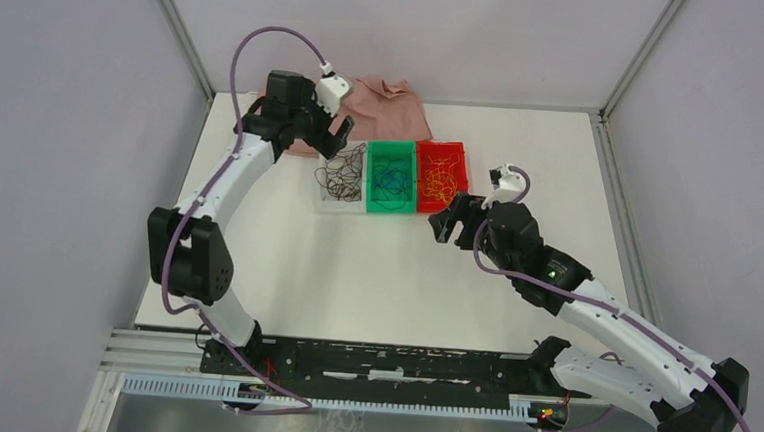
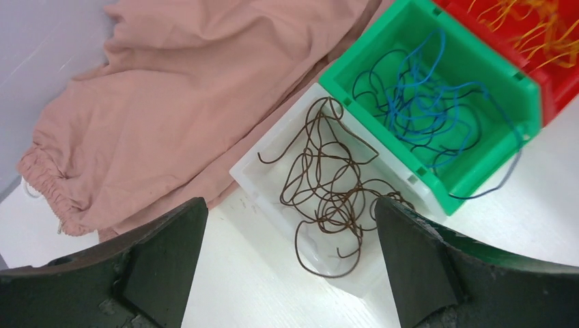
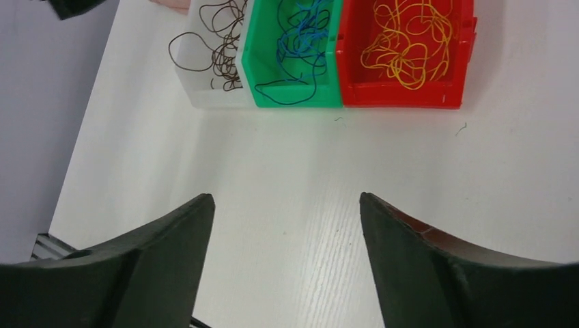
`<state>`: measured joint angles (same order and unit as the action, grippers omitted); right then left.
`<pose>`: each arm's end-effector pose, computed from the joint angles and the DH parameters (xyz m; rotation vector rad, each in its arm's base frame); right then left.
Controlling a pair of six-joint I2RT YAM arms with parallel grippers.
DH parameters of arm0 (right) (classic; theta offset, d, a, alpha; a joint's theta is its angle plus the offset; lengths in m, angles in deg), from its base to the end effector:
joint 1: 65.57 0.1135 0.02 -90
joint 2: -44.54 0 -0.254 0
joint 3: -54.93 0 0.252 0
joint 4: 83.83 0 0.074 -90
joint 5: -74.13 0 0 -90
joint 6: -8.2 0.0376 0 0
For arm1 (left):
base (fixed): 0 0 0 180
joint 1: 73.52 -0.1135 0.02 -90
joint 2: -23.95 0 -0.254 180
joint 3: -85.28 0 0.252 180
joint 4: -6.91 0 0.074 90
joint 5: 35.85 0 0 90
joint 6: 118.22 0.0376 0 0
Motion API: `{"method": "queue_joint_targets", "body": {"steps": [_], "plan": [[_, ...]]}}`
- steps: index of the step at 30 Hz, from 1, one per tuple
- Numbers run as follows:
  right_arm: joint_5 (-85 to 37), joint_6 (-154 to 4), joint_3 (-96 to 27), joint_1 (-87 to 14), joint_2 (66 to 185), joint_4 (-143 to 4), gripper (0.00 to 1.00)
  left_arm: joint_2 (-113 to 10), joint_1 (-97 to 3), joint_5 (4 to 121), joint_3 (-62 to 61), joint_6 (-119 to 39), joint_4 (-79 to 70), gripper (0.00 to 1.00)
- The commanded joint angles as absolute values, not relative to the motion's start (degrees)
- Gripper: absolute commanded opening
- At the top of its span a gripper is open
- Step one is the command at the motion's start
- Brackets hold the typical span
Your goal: Untangle the cables
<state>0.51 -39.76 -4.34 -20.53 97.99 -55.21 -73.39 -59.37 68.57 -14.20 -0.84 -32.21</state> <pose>0.1636 0.1488 0.3004 0.1397 2.0168 0.7111 0.3783 -0.1050 0.3084 0.9066 2.0009 -0.1495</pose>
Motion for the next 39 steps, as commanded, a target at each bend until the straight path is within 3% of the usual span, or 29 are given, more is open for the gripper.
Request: {"method": "queue_joint_targets", "body": {"steps": [1, 2, 7, 14, 25, 36, 39], "plan": [[5.8, -45.3, -6.0, -21.5, 98.3, -54.6, 0.92, -65.8, -64.5, 79.3, -14.5, -13.8, -31.6, 0.99], [7.8, -46.1, -5.6, -21.8, 98.4, -54.8, 0.98, -64.2, -66.0, 80.4, -12.2, -16.2, -29.8, 0.99], [25.4, -54.4, -1.4, -22.8, 97.7, -58.6, 0.99, -53.6, -70.4, 79.7, 8.1, -19.0, -16.2, 0.99], [52.2, -75.6, 14.8, -26.6, 94.6, -85.3, 1.0, -45.7, -74.6, 80.9, 34.6, -23.9, 4.6, 0.99], [47.6, -67.5, 19.9, -45.6, 105.4, -91.6, 0.99, -50.8, -75.3, 75.6, 55.0, -29.4, 43.9, 1.0], [37.1, -68.5, 26.9, -52.5, 115.3, -113.9, 0.99, -51.2, -76.6, 72.5, 58.9, -29.3, 48.9, 0.99], [34.3, -69.5, 26.7, -54.1, 116.8, -116.1, 0.99, -51.1, -77.1, 66.8, 63.6, -27.2, 59.0, 1.0]]}}
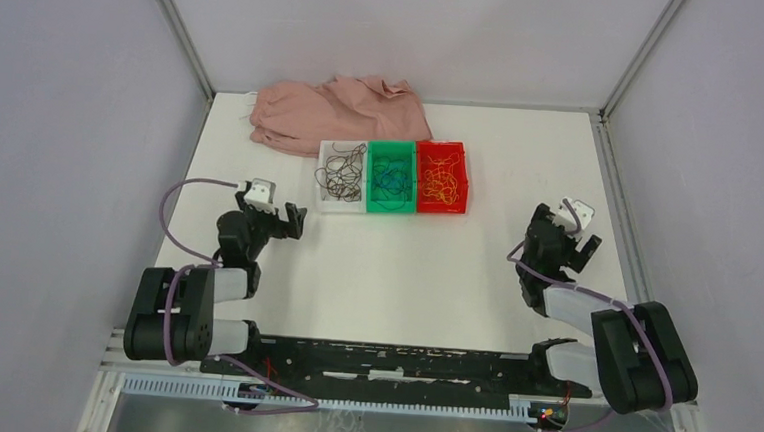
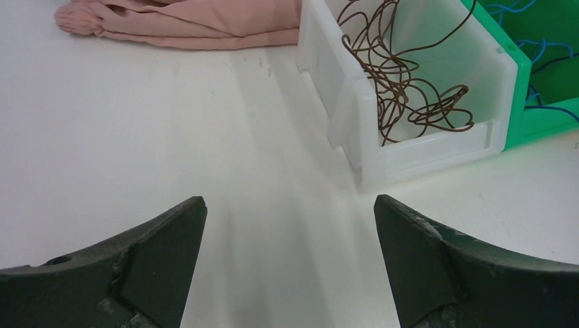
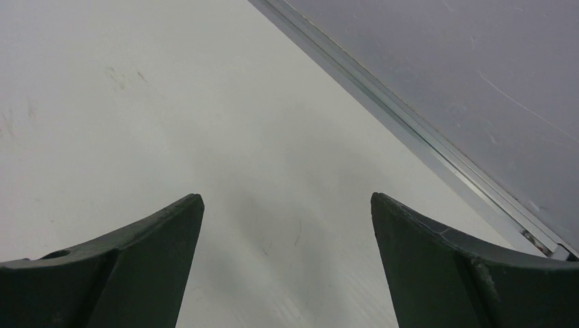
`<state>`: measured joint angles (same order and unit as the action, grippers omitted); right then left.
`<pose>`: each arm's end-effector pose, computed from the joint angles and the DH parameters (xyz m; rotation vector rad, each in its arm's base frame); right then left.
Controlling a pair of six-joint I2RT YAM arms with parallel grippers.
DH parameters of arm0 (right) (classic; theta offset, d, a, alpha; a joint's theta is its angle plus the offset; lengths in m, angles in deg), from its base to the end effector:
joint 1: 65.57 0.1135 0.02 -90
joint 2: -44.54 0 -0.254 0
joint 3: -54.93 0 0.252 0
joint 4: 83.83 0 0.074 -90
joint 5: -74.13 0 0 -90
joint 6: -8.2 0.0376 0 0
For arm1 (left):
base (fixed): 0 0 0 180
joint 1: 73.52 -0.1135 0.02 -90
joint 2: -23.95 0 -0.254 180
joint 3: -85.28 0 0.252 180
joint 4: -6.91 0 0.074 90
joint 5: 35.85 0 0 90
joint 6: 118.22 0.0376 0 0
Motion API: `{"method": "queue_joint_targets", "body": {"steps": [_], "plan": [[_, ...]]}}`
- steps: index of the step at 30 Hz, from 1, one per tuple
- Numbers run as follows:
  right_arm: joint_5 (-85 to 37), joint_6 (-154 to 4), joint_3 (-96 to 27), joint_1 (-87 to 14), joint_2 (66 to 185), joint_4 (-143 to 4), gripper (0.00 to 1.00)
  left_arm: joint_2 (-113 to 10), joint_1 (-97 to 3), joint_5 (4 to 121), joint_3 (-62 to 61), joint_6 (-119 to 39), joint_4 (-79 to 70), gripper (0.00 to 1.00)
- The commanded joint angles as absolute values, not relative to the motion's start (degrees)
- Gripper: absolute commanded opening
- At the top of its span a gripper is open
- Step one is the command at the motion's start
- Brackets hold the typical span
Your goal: Untangle the cables
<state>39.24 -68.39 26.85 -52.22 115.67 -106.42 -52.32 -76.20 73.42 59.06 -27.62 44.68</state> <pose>0.2129 0.0188 0.1484 0.6176 1.7021 -0.5907 0.2288 -0.0017 0.1438 0.2092 1.7679 -0.2586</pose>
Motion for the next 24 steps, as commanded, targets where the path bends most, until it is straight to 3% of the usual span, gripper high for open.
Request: {"method": "queue_joint_targets", "body": {"steps": [1, 5, 7, 11, 13, 15, 24], "plan": [[33.1, -69.7, 26.9, -54.7, 117.7, -117.6, 0.99, -52.2, -77.6, 67.5, 64.6, -27.8, 62.2, 1.0], [33.0, -71.6, 28.6, -54.9, 123.8, -128.6, 0.99, -60.4, -77.7, 67.9, 66.1, -28.0, 73.3, 0.99], [30.1, -73.2, 26.2, -55.0, 124.4, -124.7, 0.99, -65.2, -77.7, 68.1, 65.9, -29.1, 79.5, 0.99], [12.0, -80.5, 25.0, -55.1, 130.3, -127.9, 0.99, -63.4, -77.6, 67.6, 61.9, -28.5, 68.8, 0.99], [14.0, -81.4, 25.1, -54.9, 134.1, -134.6, 1.0, -63.3, -77.5, 66.6, 59.9, -28.5, 64.1, 0.99], [12.9, -78.8, 22.0, -55.7, 131.0, -122.7, 0.99, -63.2, -76.9, 65.8, 59.3, -28.1, 63.0, 0.99], [11.0, -77.9, 21.6, -57.5, 131.3, -122.6, 0.99, -63.1, -76.9, 65.8, 59.5, -28.1, 63.2, 0.99]]}}
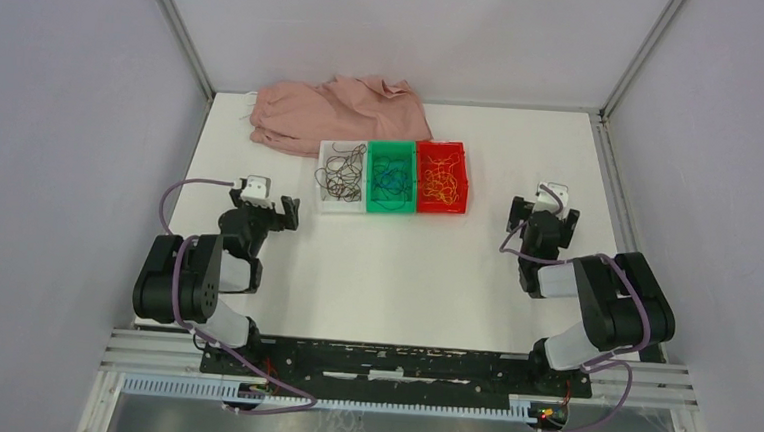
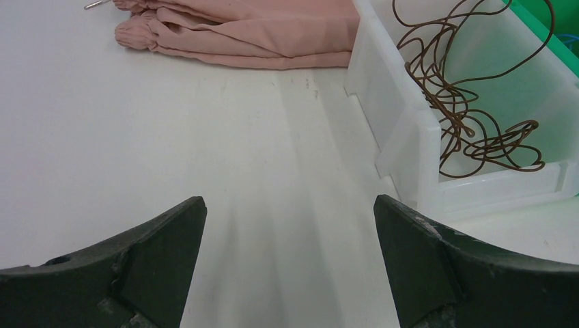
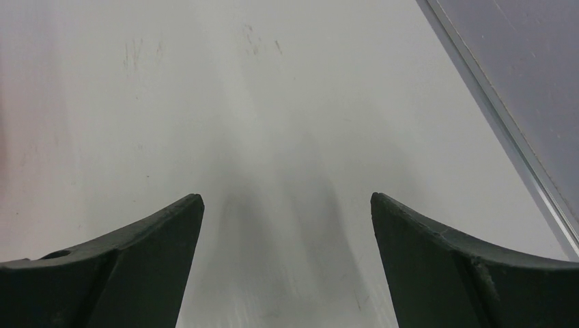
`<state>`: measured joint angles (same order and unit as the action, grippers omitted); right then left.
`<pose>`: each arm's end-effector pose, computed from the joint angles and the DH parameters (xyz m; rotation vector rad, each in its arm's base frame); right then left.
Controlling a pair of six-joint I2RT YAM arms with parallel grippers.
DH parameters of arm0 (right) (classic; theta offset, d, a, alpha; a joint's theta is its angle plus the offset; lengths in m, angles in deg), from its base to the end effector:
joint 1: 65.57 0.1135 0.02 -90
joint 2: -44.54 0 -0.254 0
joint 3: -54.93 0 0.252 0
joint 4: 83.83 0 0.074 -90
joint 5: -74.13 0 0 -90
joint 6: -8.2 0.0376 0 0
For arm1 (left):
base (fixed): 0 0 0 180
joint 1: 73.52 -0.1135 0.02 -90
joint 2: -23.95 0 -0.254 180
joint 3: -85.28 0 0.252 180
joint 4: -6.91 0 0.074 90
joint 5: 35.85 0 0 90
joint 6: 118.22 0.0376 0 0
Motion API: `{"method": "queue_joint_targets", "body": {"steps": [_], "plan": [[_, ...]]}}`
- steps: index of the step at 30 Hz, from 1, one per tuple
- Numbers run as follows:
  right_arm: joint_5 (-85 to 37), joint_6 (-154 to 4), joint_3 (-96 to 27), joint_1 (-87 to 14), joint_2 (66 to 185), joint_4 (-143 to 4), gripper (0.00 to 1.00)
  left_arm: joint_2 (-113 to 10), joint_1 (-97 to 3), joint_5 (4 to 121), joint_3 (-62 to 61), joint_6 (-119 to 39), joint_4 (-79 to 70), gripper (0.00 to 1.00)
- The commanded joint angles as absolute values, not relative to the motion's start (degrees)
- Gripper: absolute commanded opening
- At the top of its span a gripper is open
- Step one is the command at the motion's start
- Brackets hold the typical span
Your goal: Untangle the cables
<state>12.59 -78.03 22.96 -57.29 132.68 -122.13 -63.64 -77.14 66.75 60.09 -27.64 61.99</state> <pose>0.2539 0.0188 0.1252 0.2650 1.8370 -0.3208 0.2359 0.0067 0.1298 0.1192 1.6930 -0.1319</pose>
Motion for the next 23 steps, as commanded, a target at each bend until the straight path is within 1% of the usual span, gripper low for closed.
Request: {"method": "queue_joint_targets", "body": {"steps": [1, 23], "plan": [[11.0, -78.0, 21.7, -57.5, 131.4, -122.9, 0.99, -63.1, -76.9, 65.8, 59.5, -28.1, 63.2, 0.99], [11.0, -78.0, 21.6, -57.5, 131.3, -122.6, 0.99, -63.1, -76.3, 65.0, 59.1, -27.8, 62.5, 0.99]]}}
